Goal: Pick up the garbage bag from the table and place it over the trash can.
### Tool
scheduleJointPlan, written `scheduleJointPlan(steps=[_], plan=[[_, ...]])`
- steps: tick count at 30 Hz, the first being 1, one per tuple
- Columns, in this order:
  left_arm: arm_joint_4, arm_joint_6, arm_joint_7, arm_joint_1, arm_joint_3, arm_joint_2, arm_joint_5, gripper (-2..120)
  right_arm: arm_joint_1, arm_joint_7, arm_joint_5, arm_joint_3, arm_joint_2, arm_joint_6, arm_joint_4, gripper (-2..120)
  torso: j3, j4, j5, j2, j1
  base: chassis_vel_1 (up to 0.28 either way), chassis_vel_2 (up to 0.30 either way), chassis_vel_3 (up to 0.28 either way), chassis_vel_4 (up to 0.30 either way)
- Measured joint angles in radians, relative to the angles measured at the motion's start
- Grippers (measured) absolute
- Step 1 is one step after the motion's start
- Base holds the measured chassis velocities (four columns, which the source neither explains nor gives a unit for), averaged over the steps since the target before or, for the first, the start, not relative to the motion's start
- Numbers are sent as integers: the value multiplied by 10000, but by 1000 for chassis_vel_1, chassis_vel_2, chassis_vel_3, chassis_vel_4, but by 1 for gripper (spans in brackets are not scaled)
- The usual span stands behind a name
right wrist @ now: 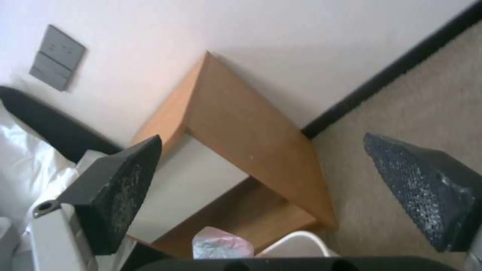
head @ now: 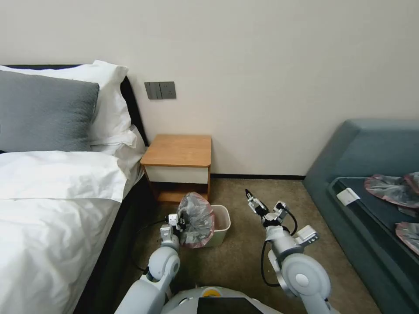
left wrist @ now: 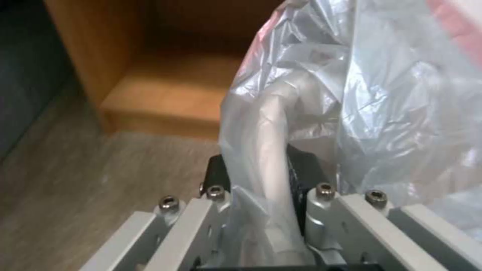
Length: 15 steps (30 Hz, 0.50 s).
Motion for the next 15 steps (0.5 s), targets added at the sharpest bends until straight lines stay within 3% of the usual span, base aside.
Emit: scheduleJointPlan(steps=[1, 4, 11, 15], plan=[[0, 0, 0, 0, 0, 0, 0, 13, 0, 0, 0, 0, 0, 0, 0, 100, 0, 0, 0, 0, 0, 0, 0, 0, 0], [-137, -1378, 336, 283, -27, -3, 369, 10, 126, -432, -486, 44, -293, -27, 239, 100, 1, -1, 10, 0, 0, 0, 0, 0, 0], [-729, -2527, 785, 667, -213, -22, 729, 10, 379, -1037, -1236, -190, -1068, -291, 770, 100, 0, 3, 8, -1, 0, 0, 0, 0, 0], [-954, -3083, 1335, 812, -325, 20, 847, 10, 445, -1317, -530, -249, -1532, -790, 1070, 100, -1, 2, 7, -1, 0, 0, 0, 0, 0]])
